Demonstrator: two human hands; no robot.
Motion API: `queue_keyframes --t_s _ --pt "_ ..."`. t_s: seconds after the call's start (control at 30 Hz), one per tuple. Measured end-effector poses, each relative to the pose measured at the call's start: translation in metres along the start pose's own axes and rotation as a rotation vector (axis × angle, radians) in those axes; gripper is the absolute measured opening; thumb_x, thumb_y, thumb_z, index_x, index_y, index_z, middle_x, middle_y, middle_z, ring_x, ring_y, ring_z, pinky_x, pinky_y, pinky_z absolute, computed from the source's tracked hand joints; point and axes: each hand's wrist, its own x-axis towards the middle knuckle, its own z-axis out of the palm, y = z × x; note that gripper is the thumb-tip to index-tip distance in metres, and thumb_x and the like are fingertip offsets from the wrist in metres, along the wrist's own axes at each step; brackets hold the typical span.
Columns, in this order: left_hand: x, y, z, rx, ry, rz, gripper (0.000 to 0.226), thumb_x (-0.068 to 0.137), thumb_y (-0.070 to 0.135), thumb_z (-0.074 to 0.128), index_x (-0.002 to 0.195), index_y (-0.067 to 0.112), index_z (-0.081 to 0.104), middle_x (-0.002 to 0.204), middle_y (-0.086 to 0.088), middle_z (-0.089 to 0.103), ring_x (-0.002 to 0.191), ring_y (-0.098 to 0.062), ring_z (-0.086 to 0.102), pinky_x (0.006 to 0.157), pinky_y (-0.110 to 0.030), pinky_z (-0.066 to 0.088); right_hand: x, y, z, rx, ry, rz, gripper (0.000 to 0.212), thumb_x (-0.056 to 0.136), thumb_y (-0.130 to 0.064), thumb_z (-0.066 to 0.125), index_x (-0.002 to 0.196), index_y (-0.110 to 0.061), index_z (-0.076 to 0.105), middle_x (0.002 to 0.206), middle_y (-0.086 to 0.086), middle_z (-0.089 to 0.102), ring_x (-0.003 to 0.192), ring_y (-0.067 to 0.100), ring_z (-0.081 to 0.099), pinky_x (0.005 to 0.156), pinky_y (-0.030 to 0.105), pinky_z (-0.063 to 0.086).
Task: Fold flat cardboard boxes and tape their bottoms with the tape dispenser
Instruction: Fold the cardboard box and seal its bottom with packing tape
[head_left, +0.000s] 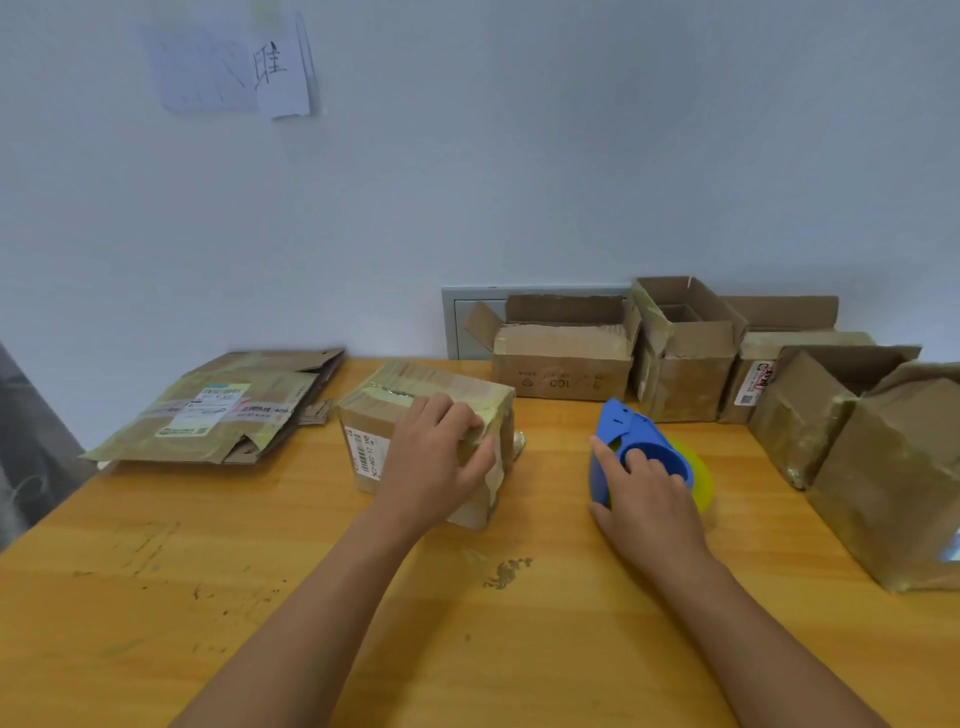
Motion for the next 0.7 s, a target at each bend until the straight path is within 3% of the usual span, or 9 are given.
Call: queue_keyframes --t_s 0.07,0.13,0.2,0.23,0.33,0.4,0.47,0.6,0.7 --pt "-0.001 -0.007 -0.006 -0.041 -0.089 -0.017 0.035 0.090 0.045 0.065 0.109 0.016 0.064 0.100 0.007 0.057 0.094 -0.012 0.048 0.084 -0.030 0.042 0.000 -0.001 -0.005 -0.054 -0.025 0.029 0.079 0.092 -0.059 0.053 0.157 -0.034 0.015 0.128 -0.001 0.045 0.115 0.019 0.045 0.094 0.033 0.040" --pt "-0.001 -0.015 -0.014 -0.134 -0.121 -0.053 0.042 0.094 0.051 0.053 0.120 0.019 0.063 0.105 0.012 0.056 0.099 -0.007 0.050 0.085 -0.023 0.041 -0.001 -0.010 -0.013 -0.053 0.083 0.008 0.073 0.091 -0.068 0.047 0.151 -0.031 0.031 0.126 -0.001 0.044 0.116 0.020 0.043 0.095 0.034 0.041" --pt "0.001 -0.025 -0.022 -0.189 -0.041 -0.098 0.028 0.099 0.037 0.053 0.114 0.017 0.066 0.103 0.010 0.061 0.096 -0.008 0.055 0.081 -0.025 0.047 0.002 -0.027 -0.027 0.231 0.139 -0.047 0.056 0.090 -0.070 0.042 0.124 -0.027 0.057 0.107 -0.008 0.052 0.099 0.013 0.050 0.079 0.029 0.044" --pt "0.004 -0.032 -0.025 -0.171 0.023 -0.140 0.023 0.099 0.031 0.054 0.111 0.016 0.067 0.103 0.006 0.064 0.097 -0.011 0.056 0.082 -0.030 0.049 0.005 -0.039 -0.034 0.434 0.097 -0.058 0.051 0.089 -0.070 0.041 0.103 -0.026 0.061 0.092 -0.011 0.054 0.086 0.009 0.052 0.068 0.027 0.042" --pt "0.017 -0.057 -0.030 0.045 0.098 -0.397 0.033 0.096 0.035 0.057 0.122 0.015 0.064 0.124 -0.008 0.061 0.120 -0.028 0.050 0.097 -0.043 0.041 0.027 -0.074 -0.050 0.814 -0.064 -0.073 0.059 0.089 -0.073 0.037 0.066 -0.020 0.049 0.061 -0.007 0.051 0.059 0.012 0.050 0.056 0.031 0.038" --pt "0.026 -0.074 -0.035 0.049 -0.045 -0.630 0.056 0.093 0.048 0.058 0.138 0.016 0.052 0.141 -0.009 0.052 0.131 -0.031 0.044 0.104 -0.046 0.039 0.042 -0.094 -0.056 0.896 -0.147 -0.034 0.062 0.091 -0.071 0.039 0.063 -0.017 0.049 0.058 0.001 0.051 0.057 0.018 0.052 0.058 0.033 0.039" --pt "0.032 -0.087 -0.039 -0.049 -0.172 -0.760 0.067 0.089 0.055 0.061 0.141 0.015 0.047 0.141 -0.007 0.054 0.125 -0.028 0.051 0.099 -0.045 0.046 0.054 -0.108 -0.054 0.924 -0.216 0.043 0.055 0.092 -0.063 0.048 0.063 -0.016 0.053 0.057 0.003 0.051 0.055 0.019 0.051 0.057 0.032 0.039" --pt "0.035 -0.099 -0.047 0.014 -0.260 -0.742 0.073 0.082 0.064 0.061 0.135 0.016 0.050 0.125 -0.003 0.061 0.104 -0.021 0.059 0.083 -0.039 0.052 0.063 -0.117 -0.048 1.031 -0.282 0.119 0.036 0.090 -0.041 0.061 0.064 -0.017 0.054 0.052 -0.002 0.049 0.049 0.016 0.046 0.046 0.027 0.034" --pt "0.041 -0.099 -0.052 0.129 -0.360 -0.741 0.090 0.074 0.081 0.057 0.129 0.010 0.053 0.122 -0.004 0.061 0.095 -0.020 0.057 0.076 -0.036 0.049 0.063 -0.120 -0.053 0.968 -0.299 0.107 0.038 0.087 -0.046 0.062 0.065 -0.014 0.058 0.049 0.000 0.053 0.044 0.015 0.048 0.045 0.026 0.036"
